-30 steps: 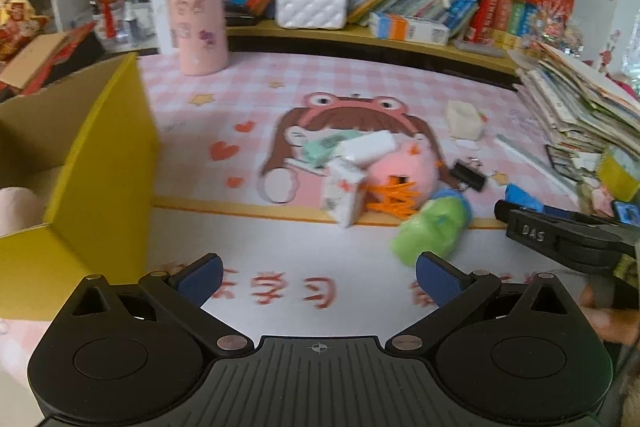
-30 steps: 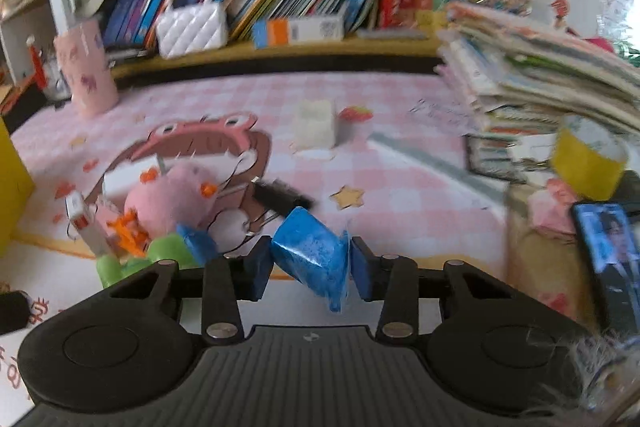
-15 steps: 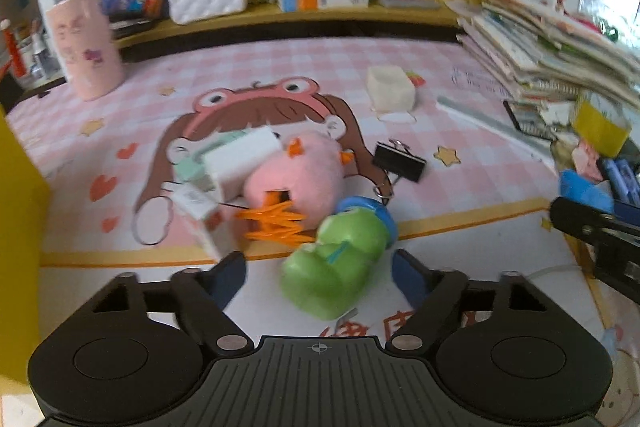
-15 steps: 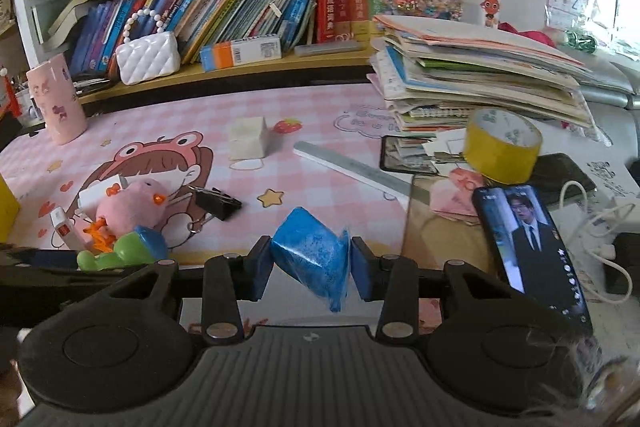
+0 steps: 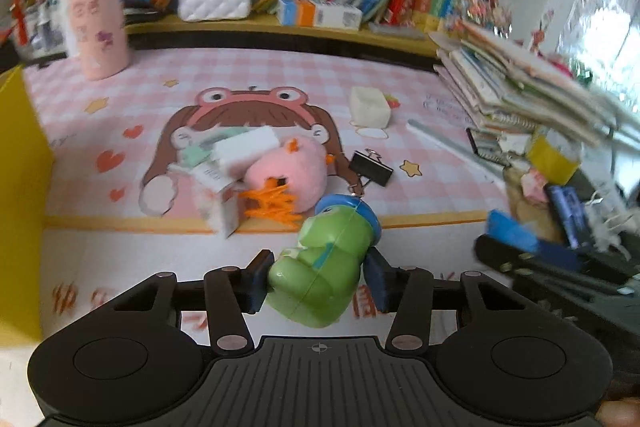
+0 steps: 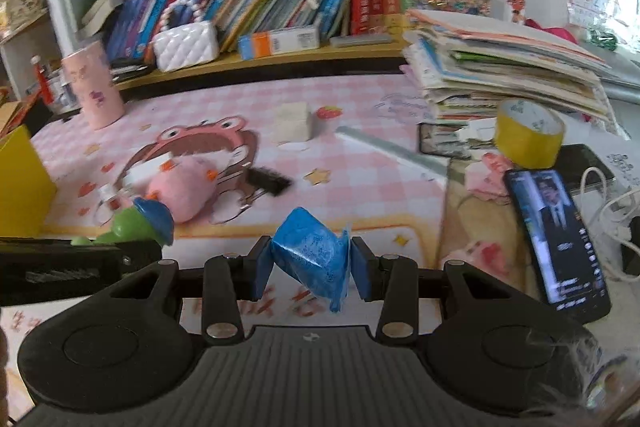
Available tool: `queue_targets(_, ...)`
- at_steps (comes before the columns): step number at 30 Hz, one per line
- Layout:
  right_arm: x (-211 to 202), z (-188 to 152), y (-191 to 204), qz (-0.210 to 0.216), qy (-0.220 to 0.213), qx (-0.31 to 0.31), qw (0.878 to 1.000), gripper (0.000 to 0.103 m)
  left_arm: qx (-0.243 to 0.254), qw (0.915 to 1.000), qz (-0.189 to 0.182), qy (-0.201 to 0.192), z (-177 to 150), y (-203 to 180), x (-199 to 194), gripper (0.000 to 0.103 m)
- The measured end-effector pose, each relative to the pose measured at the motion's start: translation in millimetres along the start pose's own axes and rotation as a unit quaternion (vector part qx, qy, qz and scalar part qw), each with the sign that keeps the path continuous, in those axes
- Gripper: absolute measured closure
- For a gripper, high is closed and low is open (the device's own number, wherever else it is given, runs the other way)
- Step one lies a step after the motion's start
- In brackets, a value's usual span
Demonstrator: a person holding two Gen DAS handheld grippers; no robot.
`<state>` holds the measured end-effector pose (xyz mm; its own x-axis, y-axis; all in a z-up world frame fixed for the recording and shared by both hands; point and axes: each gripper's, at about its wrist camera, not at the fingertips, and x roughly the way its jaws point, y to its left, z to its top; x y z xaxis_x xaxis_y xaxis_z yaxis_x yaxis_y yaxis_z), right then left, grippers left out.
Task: Organize objects
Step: 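Lower the left tool onto the green plush toy and close it, then carry the green toy with the left tool into the box while the right tool carries the blue item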
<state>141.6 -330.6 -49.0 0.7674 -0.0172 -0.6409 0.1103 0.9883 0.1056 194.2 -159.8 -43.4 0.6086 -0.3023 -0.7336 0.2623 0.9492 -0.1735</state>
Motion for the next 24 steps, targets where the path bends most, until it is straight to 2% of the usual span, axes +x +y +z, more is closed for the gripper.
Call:
queue_targets(9,-20.5,-23.4,52.7,0.053,0.022,-0.053,0.997,0.064,-0.056,0.9981,0.022,-0.017,-33.9,43.1,-50.4,0.056)
queue_targets(24,-70.7,-70.5,166.7,0.103,0.040,-0.103,0.988,0.064,-0.102,0.9930,0.048,-0.037,-100.4,129.6,-142.5,0.056)
